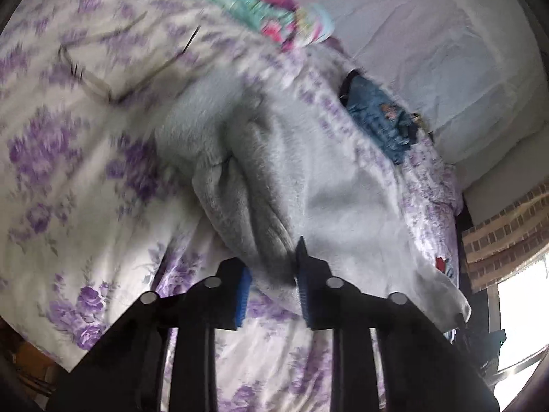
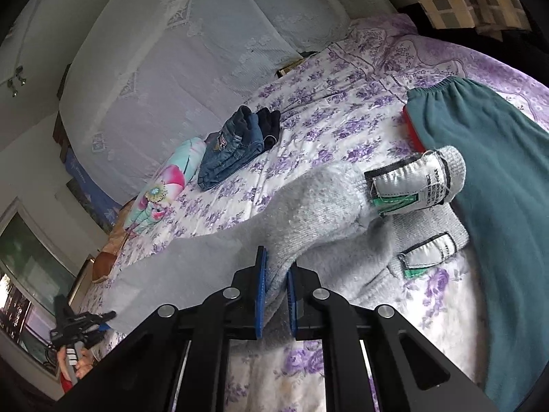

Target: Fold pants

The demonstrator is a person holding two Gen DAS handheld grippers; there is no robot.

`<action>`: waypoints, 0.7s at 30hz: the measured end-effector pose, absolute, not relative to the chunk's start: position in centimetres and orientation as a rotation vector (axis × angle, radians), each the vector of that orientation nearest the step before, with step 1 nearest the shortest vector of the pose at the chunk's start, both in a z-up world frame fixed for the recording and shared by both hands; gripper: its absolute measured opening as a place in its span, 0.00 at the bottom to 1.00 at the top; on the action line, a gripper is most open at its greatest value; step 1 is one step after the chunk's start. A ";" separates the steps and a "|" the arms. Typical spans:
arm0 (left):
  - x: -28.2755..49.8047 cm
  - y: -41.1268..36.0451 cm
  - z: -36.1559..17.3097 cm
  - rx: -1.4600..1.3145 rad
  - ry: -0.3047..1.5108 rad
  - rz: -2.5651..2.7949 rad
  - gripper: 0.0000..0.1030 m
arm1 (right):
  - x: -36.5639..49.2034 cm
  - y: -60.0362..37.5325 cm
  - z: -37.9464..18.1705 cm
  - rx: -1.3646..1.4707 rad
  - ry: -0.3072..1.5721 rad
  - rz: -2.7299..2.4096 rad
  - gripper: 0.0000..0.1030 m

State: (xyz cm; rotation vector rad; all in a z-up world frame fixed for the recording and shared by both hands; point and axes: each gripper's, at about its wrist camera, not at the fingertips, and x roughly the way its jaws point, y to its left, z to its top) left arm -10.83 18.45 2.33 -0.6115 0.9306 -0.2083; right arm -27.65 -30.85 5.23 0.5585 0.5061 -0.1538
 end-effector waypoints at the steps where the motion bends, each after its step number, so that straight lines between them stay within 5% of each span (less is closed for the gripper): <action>1: -10.8 18.4 3.0 -0.610 0.916 -0.218 0.18 | -27.6 -30.9 5.6 0.548 0.499 -0.154 0.11; 9: -4.6 15.3 8.4 -0.535 0.890 -0.285 0.19 | -23.0 -31.8 10.4 0.455 0.435 -0.146 0.10; 13: -5.5 15.7 7.2 -0.514 0.964 -0.268 0.48 | -22.3 -32.2 9.9 0.461 0.448 -0.138 0.10; 21: -10.2 20.1 3.6 -0.653 1.074 -0.176 0.51 | -22.9 -33.2 8.2 0.533 0.466 -0.129 0.10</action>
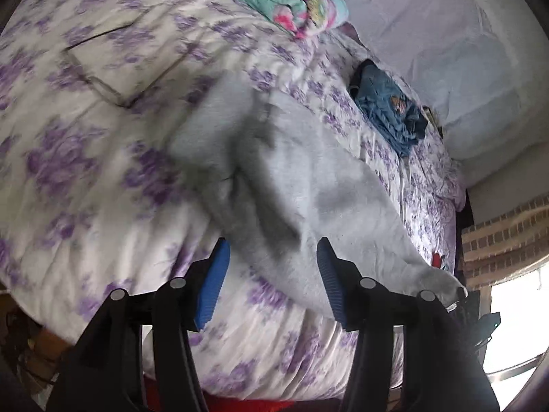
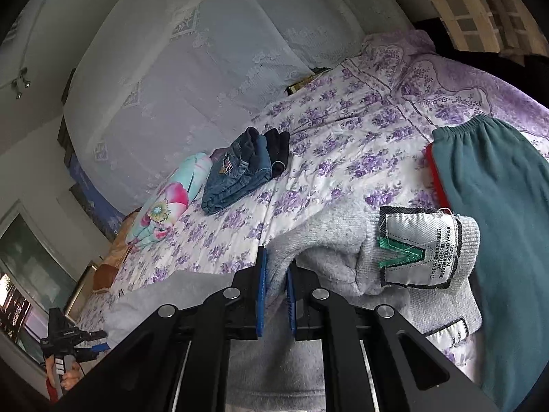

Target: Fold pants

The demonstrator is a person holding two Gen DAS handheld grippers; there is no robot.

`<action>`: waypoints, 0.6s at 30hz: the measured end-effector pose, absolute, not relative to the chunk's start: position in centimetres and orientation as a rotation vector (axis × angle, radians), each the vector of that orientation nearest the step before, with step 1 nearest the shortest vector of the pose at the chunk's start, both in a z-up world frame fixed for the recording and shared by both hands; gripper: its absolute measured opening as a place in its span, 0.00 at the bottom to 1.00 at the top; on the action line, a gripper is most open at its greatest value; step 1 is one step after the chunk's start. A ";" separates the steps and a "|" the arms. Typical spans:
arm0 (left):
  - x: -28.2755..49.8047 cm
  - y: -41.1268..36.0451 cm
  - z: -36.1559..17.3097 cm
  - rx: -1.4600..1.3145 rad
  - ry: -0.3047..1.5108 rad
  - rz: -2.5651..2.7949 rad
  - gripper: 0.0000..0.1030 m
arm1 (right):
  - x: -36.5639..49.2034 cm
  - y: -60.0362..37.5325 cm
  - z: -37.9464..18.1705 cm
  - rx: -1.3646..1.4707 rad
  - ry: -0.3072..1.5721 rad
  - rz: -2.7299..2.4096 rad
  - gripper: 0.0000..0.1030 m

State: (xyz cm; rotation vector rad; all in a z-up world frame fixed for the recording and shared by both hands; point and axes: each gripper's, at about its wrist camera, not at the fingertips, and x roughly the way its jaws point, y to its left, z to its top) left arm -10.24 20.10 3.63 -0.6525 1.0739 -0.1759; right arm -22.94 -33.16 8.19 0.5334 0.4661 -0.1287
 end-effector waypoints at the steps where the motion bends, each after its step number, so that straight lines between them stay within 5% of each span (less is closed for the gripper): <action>1: -10.6 20.2 4.0 -0.649 1.054 -0.169 0.51 | -22.9 -33.2 8.2 0.536 0.467 -0.124 0.10; 8: -10.5 17.4 3.4 -0.614 1.060 -0.215 0.51 | -23.6 -33.2 7.4 0.563 0.472 -0.101 0.10; 9: -10.4 17.0 3.4 -0.620 1.061 -0.214 0.48 | -23.8 -33.3 7.2 0.566 0.475 -0.100 0.10; 12: -10.0 15.8 3.9 -0.582 1.036 -0.227 0.18 | -24.3 -33.4 6.7 0.566 0.481 -0.106 0.10; 18: -6.5 14.2 6.5 -0.548 0.931 -0.267 0.07 | -23.4 -33.6 7.5 0.519 0.467 -0.121 0.10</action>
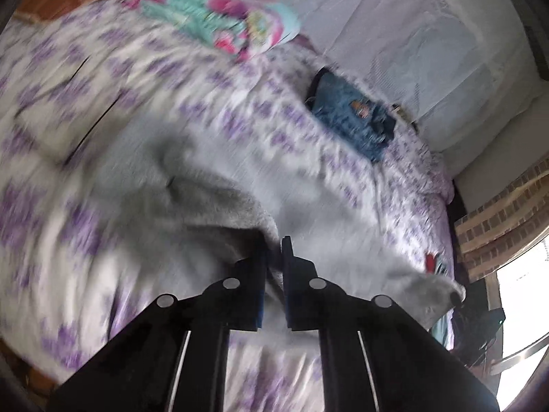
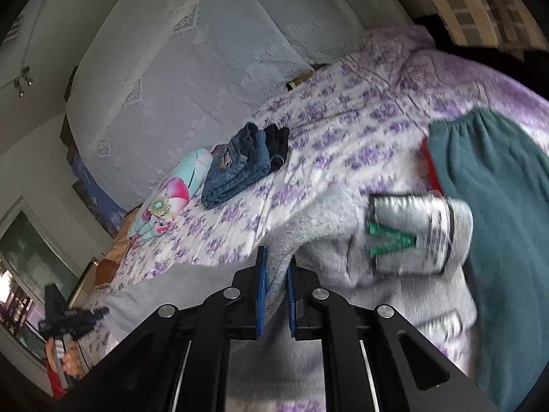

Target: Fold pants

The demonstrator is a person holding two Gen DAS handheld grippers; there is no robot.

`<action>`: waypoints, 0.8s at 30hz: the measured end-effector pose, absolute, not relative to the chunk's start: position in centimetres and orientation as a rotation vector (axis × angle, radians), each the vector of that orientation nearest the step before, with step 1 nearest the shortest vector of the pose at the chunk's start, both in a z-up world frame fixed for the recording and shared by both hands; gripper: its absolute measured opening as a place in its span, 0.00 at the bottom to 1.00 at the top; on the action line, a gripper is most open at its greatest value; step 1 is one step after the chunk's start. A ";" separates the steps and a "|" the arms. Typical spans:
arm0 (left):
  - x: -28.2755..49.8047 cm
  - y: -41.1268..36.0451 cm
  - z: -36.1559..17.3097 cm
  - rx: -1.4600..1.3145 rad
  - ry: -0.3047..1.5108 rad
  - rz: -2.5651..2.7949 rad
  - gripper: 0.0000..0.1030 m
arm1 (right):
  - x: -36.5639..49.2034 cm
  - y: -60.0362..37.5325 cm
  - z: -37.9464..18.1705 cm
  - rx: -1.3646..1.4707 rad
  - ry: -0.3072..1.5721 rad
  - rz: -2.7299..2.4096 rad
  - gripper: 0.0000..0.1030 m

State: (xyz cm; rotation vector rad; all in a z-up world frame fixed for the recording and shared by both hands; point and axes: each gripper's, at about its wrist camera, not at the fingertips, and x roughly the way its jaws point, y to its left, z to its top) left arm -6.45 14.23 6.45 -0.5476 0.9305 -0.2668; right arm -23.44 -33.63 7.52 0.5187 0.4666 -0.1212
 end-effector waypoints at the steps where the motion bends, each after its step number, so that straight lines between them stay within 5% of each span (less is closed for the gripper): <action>1: -5.4 13.9 7.1 -0.543 0.910 -0.276 0.07 | -22.8 -33.7 8.0 0.501 0.462 -0.125 0.10; 8: 5.6 10.9 11.7 -0.475 0.740 -0.236 0.07 | -13.1 -35.3 12.3 0.363 0.415 -0.195 0.10; 12: 13.9 11.9 8.4 -0.584 0.770 -0.136 0.09 | -5.5 -36.6 11.3 0.301 0.430 -0.301 0.12; 16: 20.4 12.8 -0.4 -0.621 1.012 0.003 0.12 | 1.9 -38.0 5.6 0.261 0.627 -0.393 0.40; 19: 20.4 12.9 -2.5 -0.607 0.982 -0.034 0.14 | 3.2 -38.8 2.9 0.272 0.699 -0.402 0.42; 24: 19.0 11.8 -0.1 -0.562 0.927 -0.125 0.49 | 1.3 -38.4 4.3 0.268 0.602 -0.407 0.51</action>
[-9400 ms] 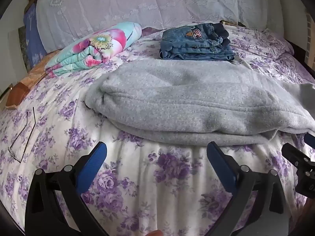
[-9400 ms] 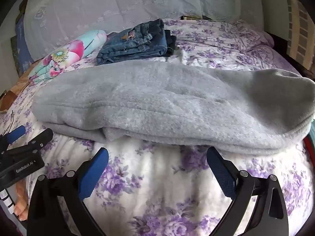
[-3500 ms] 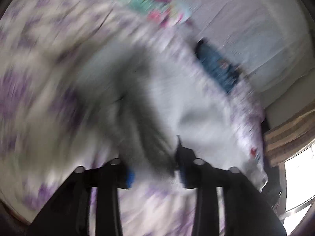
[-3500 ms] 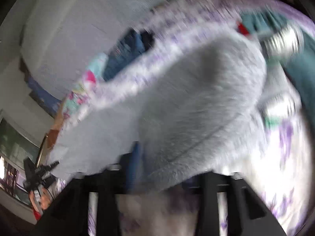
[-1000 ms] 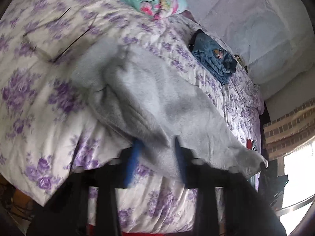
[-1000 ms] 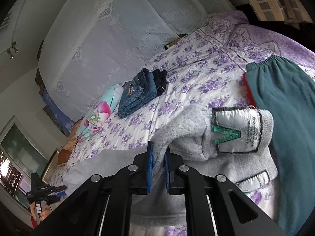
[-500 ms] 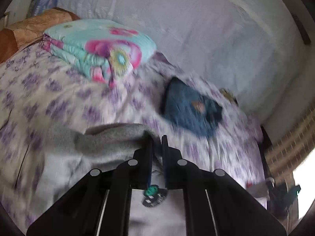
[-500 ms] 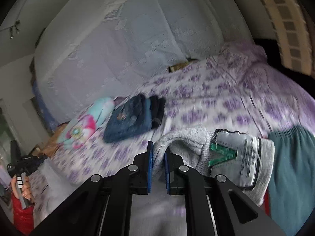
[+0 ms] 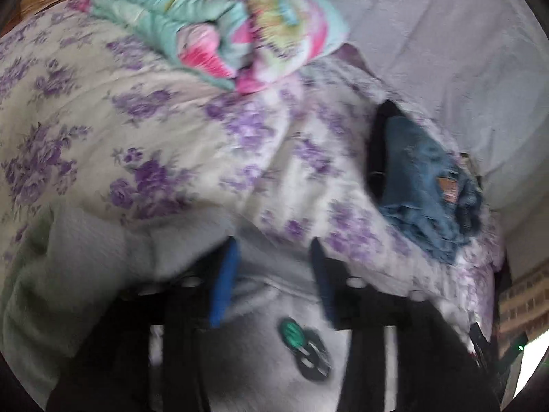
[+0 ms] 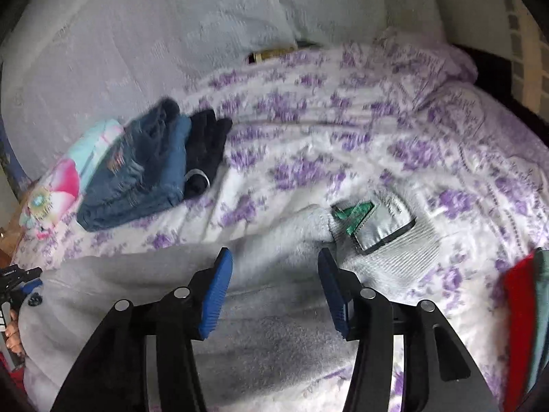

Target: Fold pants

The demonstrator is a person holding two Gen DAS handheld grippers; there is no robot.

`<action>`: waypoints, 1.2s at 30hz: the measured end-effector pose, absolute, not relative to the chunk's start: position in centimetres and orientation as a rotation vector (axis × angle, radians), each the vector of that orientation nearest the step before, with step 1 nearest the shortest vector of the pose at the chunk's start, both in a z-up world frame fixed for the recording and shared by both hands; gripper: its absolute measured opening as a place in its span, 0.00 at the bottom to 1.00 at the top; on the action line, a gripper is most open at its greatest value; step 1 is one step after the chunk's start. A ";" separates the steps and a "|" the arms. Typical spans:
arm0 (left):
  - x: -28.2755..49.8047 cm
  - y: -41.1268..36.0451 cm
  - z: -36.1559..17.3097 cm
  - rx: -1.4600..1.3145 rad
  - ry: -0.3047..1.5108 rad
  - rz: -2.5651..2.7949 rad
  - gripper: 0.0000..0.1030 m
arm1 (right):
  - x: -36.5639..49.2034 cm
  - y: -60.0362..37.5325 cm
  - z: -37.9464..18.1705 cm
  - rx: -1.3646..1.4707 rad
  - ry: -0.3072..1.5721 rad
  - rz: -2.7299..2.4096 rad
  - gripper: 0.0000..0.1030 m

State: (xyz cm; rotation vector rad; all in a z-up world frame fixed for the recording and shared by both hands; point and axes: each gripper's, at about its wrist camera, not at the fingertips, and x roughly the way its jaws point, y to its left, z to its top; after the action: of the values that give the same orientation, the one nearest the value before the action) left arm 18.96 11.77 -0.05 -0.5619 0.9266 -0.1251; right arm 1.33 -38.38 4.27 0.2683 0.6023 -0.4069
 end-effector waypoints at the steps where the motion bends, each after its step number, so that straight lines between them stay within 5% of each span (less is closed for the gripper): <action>1: 18.3 11.8 0.7 -0.567 0.906 -0.151 0.57 | 0.7 -38.1 4.8 0.277 0.577 -0.401 0.51; 5: 13.4 12.0 3.7 -0.497 0.810 -0.188 0.86 | -2.3 -36.4 7.6 0.247 0.494 -0.396 0.60; 12: 3.8 16.9 3.9 -0.449 0.782 -0.113 0.88 | -6.0 -37.8 4.5 0.422 0.628 -0.421 0.62; 19: -1.4 24.0 1.0 -0.715 0.821 -0.049 0.88 | -1.7 -40.3 0.5 0.641 0.737 -0.348 0.88; 21: -2.7 24.9 0.2 -0.753 0.838 -0.041 0.88 | -0.4 -39.8 0.7 0.636 0.719 -0.336 0.68; 22: -3.3 25.0 0.1 -0.752 0.840 -0.038 0.88 | -0.3 -39.4 1.1 0.629 0.696 -0.332 0.20; 23: -3.9 24.9 0.1 -0.745 0.841 -0.037 0.88 | -0.6 -39.2 1.5 0.622 0.672 -0.329 0.11; 28: -4.6 22.5 0.5 -0.659 0.866 -0.070 0.88 | -5.9 -38.0 5.3 0.537 0.508 -0.339 0.11; 33: -2.4 19.0 -0.3 -0.511 0.910 0.022 0.95 | -5.4 -40.9 0.0 0.577 0.726 -0.416 0.14; 36: -1.5 16.5 -0.5 -0.384 0.913 0.096 0.95 | -6.1 -40.3 2.0 0.518 0.646 -0.472 0.44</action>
State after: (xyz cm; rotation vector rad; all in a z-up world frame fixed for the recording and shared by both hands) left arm -1.54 16.53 -0.49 -0.3843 0.9127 0.0956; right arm -6.15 -40.26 2.03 0.5184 0.6456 -0.4725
